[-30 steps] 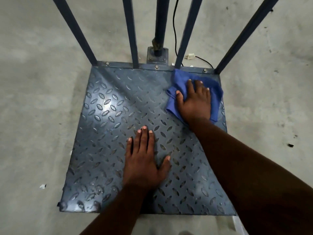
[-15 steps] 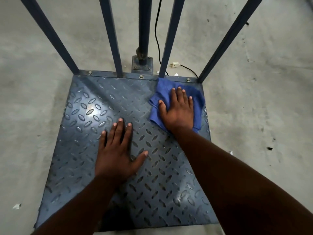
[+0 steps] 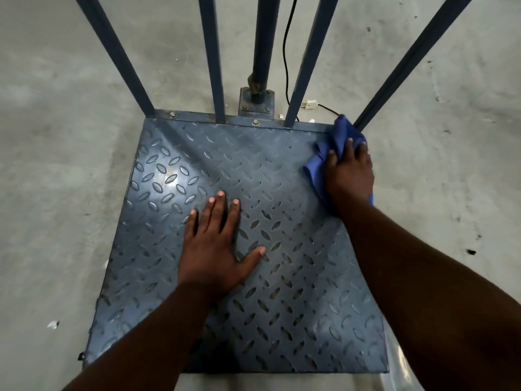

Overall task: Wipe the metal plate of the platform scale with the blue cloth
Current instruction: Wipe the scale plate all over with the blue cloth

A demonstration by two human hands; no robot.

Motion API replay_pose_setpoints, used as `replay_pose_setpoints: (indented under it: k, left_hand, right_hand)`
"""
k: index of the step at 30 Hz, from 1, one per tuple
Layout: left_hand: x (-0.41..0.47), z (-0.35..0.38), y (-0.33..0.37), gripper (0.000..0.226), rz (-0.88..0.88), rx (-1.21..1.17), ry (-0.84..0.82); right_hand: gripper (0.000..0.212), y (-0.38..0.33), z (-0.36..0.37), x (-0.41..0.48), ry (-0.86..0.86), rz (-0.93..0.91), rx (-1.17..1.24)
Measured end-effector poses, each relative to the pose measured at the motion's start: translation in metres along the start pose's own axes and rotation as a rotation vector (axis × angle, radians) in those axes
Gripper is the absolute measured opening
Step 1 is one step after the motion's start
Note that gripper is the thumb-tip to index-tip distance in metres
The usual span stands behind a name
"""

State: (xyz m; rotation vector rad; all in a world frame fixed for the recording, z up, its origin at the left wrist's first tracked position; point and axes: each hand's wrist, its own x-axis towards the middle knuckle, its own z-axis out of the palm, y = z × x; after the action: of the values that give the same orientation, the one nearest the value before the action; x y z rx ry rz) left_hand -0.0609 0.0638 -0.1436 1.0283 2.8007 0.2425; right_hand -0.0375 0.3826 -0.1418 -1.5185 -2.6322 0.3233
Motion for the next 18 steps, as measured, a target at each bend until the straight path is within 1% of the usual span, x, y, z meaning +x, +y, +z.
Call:
replay_pose_setpoints:
  k: [1, 2, 3, 4, 5, 6, 7, 8, 10, 12, 14, 15, 16, 17, 18]
  left_hand:
    - [-0.001, 0.000, 0.000, 0.106, 0.002, -0.005, 0.001]
    - [-0.001, 0.000, 0.000, 0.107, 0.001, -0.012, 0.010]
    - [-0.001, 0.001, 0.000, 0.107, -0.001, -0.018, 0.017]
    - [-0.001, 0.001, 0.000, 0.107, -0.003, -0.024, 0.017]
    - [-0.001, 0.002, 0.000, 0.106, -0.003, -0.029, 0.016]
    - [0.000, 0.003, 0.000, 0.106, -0.006, -0.031, 0.021]
    - [-0.001, 0.003, -0.001, 0.106, -0.010, -0.031, 0.029]
    - [-0.001, 0.003, -0.001, 0.107, -0.009, -0.033, 0.032]
    - [-0.002, 0.003, -0.001, 0.108, 0.003, -0.034, 0.033]
    - [-0.001, 0.004, -0.003, 0.108, 0.003, -0.026, 0.024]
    - [-0.001, 0.004, -0.003, 0.107, 0.003, -0.025, 0.014]
    - [-0.002, 0.004, -0.003, 0.107, -0.001, -0.028, 0.017]
    - [-0.002, 0.004, -0.003, 0.107, -0.003, -0.033, 0.018]
    - [-0.002, 0.003, -0.003, 0.107, -0.001, -0.039, 0.019]
    - [-0.001, 0.003, -0.004, 0.107, -0.001, -0.047, 0.028]
  right_hand:
    - [0.059, -0.012, -0.001, -0.004, -0.035, 0.014, 0.038]
    - [0.054, -0.032, -0.004, -0.013, -0.132, -0.105, 0.125]
    - [0.049, -0.055, 0.000, -0.025, -0.280, -0.346, 0.301]
    - [0.047, -0.075, 0.008, -0.036, -0.417, -0.637, 0.304]
    - [0.046, -0.093, 0.012, -0.050, -0.480, -0.815, 0.136]
    - [0.047, -0.106, 0.016, -0.057, -0.384, -0.901, 0.041]
    - [0.048, -0.109, 0.020, -0.051, -0.271, -0.918, 0.017]
    - [0.047, -0.109, 0.013, -0.046, -0.242, -0.861, 0.042]
    - [0.046, -0.085, 0.008, -0.026, -0.157, -0.656, 0.065]
    - [0.053, -0.062, 0.010, -0.017, -0.078, -0.439, -0.014]
    - [0.061, -0.067, 0.017, -0.026, -0.035, -0.275, -0.028]
    - [0.064, -0.078, 0.020, -0.037, -0.020, -0.247, -0.023]
    - [0.065, -0.095, 0.021, -0.050, -0.020, -0.280, -0.023]
    - [0.067, -0.112, 0.024, -0.060, -0.043, -0.379, -0.023]
    - [0.067, -0.130, 0.026, -0.068, -0.078, -0.525, -0.019]
